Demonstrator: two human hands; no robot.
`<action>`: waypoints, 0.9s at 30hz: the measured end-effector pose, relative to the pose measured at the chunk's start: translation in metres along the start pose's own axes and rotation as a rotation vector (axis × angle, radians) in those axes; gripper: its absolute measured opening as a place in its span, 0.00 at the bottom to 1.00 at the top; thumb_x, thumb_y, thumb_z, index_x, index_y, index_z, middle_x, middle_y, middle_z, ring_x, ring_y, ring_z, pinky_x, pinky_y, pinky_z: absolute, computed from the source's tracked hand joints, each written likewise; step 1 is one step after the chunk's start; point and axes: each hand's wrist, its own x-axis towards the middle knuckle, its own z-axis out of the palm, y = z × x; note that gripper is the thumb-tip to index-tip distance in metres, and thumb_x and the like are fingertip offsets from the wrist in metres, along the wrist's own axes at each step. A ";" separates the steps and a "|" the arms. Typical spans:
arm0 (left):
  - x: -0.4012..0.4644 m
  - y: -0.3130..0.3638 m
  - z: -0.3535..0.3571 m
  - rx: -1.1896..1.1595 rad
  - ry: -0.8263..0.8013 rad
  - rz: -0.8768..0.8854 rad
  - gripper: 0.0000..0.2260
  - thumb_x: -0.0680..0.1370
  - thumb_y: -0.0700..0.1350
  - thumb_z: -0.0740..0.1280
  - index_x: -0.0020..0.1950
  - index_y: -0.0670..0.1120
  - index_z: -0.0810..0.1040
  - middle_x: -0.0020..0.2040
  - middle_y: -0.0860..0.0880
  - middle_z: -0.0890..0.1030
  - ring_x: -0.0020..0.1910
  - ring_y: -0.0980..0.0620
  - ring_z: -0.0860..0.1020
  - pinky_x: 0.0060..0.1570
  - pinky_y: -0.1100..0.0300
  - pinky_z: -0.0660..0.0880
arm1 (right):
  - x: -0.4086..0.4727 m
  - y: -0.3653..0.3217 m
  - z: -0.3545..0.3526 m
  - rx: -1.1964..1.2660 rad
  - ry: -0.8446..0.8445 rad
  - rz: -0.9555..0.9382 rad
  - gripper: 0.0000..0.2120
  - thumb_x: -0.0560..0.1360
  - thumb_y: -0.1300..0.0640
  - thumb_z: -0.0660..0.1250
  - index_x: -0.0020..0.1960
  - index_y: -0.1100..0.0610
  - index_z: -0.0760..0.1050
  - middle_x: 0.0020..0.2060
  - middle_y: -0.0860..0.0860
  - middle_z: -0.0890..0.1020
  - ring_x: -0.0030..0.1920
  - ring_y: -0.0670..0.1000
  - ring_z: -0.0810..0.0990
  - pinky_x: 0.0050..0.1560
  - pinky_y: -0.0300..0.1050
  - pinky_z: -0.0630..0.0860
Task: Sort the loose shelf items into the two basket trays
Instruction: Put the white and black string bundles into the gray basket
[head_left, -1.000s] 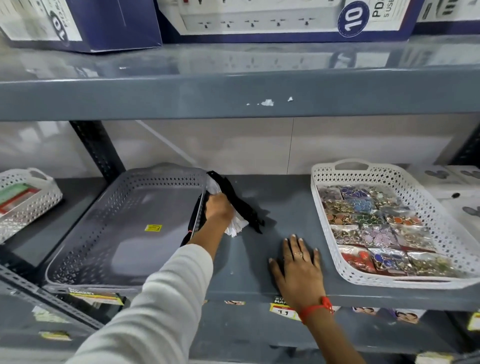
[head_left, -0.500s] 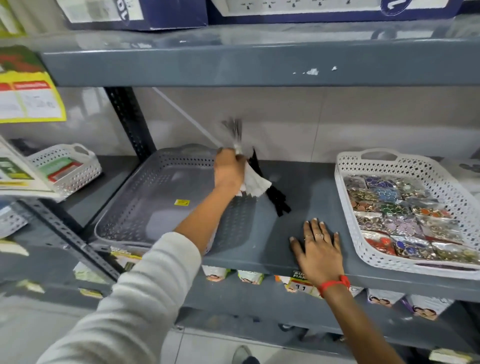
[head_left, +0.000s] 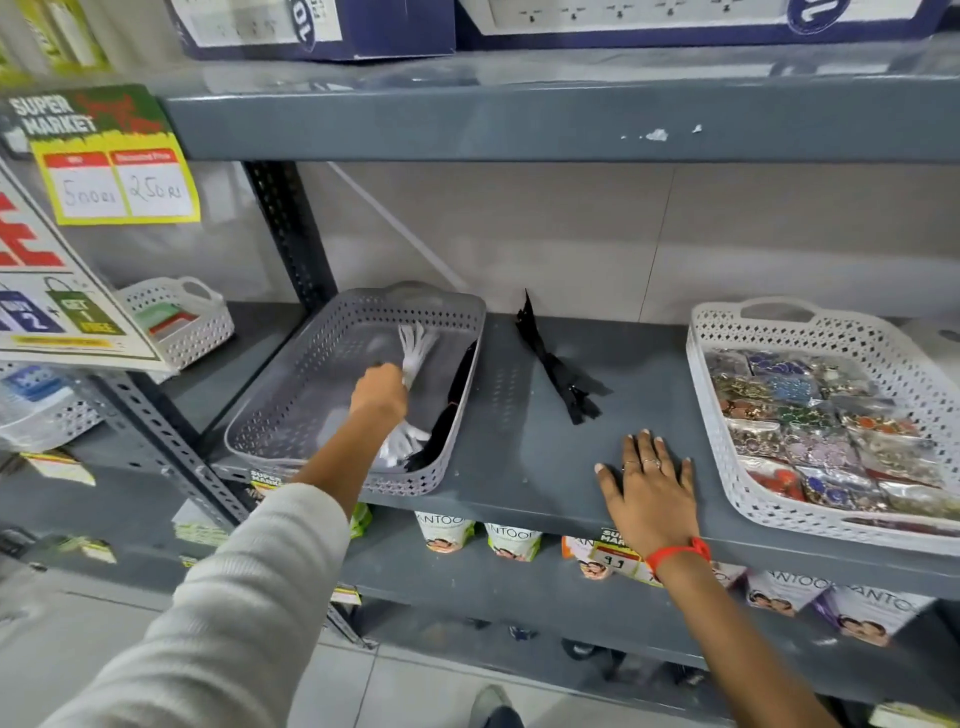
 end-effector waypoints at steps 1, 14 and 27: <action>0.000 0.001 0.003 0.028 -0.034 0.001 0.10 0.78 0.35 0.59 0.55 0.33 0.75 0.56 0.34 0.78 0.55 0.35 0.76 0.50 0.47 0.73 | 0.000 0.000 0.000 0.001 0.006 0.000 0.28 0.79 0.44 0.53 0.74 0.60 0.59 0.75 0.57 0.61 0.76 0.55 0.56 0.75 0.61 0.52; 0.016 0.111 -0.002 -0.115 0.247 0.302 0.10 0.76 0.35 0.59 0.51 0.35 0.78 0.50 0.36 0.81 0.48 0.38 0.80 0.45 0.48 0.76 | 0.003 0.002 0.003 0.008 0.026 0.018 0.41 0.69 0.38 0.36 0.72 0.58 0.63 0.74 0.56 0.65 0.75 0.55 0.60 0.75 0.60 0.54; 0.044 0.172 0.064 -0.320 -0.111 0.037 0.16 0.75 0.45 0.68 0.57 0.37 0.76 0.59 0.38 0.78 0.57 0.40 0.77 0.53 0.52 0.76 | 0.009 0.006 0.006 0.018 0.036 0.038 0.37 0.70 0.37 0.44 0.69 0.57 0.70 0.70 0.56 0.71 0.72 0.56 0.67 0.73 0.60 0.59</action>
